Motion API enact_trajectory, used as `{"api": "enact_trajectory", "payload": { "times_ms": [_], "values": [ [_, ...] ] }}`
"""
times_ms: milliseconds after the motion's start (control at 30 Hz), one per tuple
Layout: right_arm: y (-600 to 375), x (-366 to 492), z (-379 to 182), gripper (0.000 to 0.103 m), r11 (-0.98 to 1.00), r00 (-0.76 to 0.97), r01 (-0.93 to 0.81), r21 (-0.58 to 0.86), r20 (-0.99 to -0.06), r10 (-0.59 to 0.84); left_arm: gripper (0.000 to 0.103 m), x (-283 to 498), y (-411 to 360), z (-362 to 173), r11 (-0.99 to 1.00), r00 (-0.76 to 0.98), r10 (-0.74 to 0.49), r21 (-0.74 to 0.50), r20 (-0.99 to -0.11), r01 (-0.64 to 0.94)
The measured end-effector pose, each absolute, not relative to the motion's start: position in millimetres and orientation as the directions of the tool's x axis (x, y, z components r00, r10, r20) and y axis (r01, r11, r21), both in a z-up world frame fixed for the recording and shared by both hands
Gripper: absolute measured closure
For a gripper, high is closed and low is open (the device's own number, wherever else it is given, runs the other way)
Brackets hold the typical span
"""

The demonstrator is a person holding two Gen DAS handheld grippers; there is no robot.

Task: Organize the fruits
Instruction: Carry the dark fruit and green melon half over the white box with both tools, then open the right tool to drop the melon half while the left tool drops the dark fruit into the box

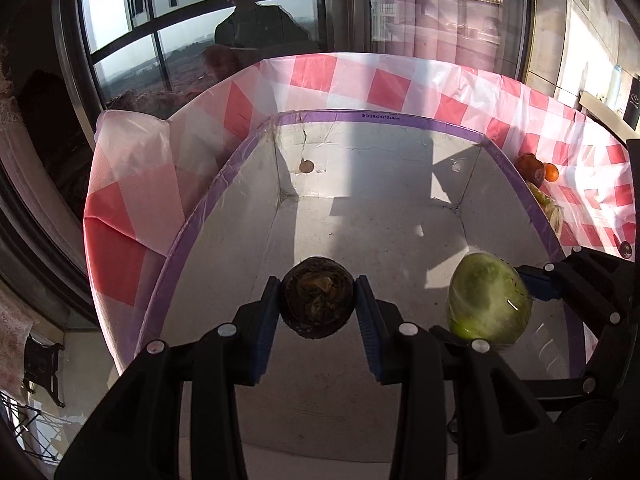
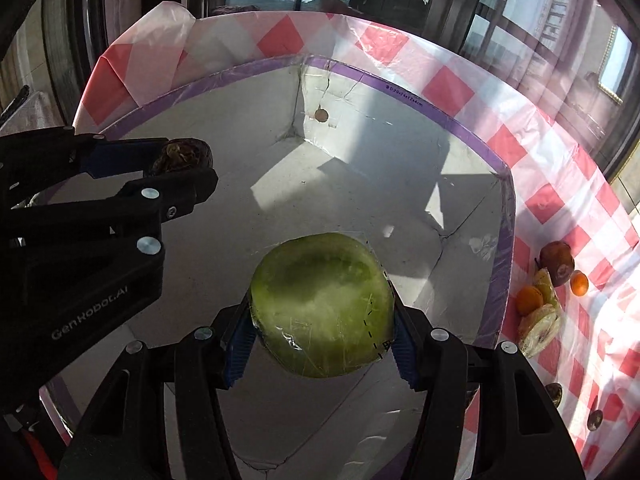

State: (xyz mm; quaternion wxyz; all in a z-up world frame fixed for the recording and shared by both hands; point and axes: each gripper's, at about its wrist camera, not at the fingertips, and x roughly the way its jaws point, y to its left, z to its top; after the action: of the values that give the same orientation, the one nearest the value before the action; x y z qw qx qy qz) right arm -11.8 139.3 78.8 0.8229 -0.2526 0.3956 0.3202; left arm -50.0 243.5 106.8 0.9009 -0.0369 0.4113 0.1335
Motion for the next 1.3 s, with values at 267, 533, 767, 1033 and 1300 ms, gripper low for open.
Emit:
{"api": "enact_trajectory", "payload": {
  "times_ms": [267, 533, 767, 1033, 1300],
  "values": [
    [140.2, -11.0, 73.7, 0.045, 0.645, 0.478, -0.737, -0.203, -0.831, 0.284, 0.064, -51.8, 243.8, 93.0, 0.959, 0.545, 0.216, 0.070, -0.810, -0.275],
    [138.0, -7.7, 78.1, 0.029, 0.661, 0.459, -0.734, -0.155, -0.831, 0.314, 0.061, -56.2, 248.9, 70.0, 0.955, 0.490, 0.220, 0.083, -0.844, -0.286],
    [138.8, -30.3, 78.3, 0.026, 0.634, 0.473, -0.751, -0.187, -0.821, 0.319, 0.074, -66.1, 244.4, 66.8, 0.946, 0.481, 0.269, 0.137, -0.834, -0.292],
    [122.8, -77.7, 79.5, 0.019, 0.567, 0.443, -0.805, -0.174, -0.812, 0.379, 0.070, -106.3, 238.9, 75.4, 0.942, 0.483, 0.275, 0.134, -0.831, -0.307],
    [79.1, -89.3, 100.8, 0.017, 0.639, 0.505, -0.764, -0.088, -0.699, 0.507, 0.009, -118.2, 212.9, 106.7, 0.931, 0.560, 0.324, 0.153, -0.763, -0.330]
  ]
}}
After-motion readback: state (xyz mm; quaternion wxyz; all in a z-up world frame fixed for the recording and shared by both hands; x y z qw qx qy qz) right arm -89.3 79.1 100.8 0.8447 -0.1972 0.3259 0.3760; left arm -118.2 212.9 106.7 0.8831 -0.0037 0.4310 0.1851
